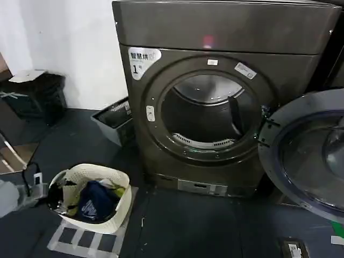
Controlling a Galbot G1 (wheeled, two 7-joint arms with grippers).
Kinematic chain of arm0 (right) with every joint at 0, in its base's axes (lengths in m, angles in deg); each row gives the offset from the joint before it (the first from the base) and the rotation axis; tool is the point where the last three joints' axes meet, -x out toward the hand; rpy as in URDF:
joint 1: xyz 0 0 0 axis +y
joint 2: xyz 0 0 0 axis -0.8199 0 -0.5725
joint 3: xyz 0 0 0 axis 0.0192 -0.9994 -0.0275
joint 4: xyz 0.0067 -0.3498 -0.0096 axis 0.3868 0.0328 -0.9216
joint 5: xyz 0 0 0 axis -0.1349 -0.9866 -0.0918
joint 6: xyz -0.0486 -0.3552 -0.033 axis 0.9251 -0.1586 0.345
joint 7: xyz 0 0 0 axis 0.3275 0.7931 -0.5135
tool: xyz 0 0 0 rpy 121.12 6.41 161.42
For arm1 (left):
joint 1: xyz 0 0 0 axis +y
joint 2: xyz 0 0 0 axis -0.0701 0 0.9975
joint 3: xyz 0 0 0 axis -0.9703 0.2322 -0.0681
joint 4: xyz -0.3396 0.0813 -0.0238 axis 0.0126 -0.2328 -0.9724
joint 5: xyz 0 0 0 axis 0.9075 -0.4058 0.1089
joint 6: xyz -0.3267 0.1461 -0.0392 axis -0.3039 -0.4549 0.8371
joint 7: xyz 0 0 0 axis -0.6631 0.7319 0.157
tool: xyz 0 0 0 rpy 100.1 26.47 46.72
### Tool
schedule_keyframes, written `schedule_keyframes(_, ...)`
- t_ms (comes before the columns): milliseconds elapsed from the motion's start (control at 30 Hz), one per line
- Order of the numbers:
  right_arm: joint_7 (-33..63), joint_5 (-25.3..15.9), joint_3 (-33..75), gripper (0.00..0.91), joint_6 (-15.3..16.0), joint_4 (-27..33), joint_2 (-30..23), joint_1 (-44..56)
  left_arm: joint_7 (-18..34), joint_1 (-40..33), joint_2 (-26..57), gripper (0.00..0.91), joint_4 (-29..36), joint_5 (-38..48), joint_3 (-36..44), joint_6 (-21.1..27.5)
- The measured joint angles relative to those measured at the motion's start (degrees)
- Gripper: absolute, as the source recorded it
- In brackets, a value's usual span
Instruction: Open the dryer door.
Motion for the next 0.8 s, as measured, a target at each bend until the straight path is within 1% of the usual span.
schedule_keyframes(367,-0.3,-0.3,-0.1,0.907,0.0,-0.3,-0.5,0.1,0.0,0.1,0.6,0.907,0.0,-0.3,-0.4,-0.4)
schedule_keyframes(600,-0.4,-3.1,-1.0,0.907,-0.4,-0.4,-0.7,-0.7,-0.4,0.2,1.1,0.907,0.2,-0.8,-0.4,-0.6)
schedule_keyframes(800,-0.6,-3.9,-1.2,0.907,-0.5,-0.1,-0.4,-1.1,-0.4,0.4,1.5,0.907,0.2,-1.3,-0.6,-0.8)
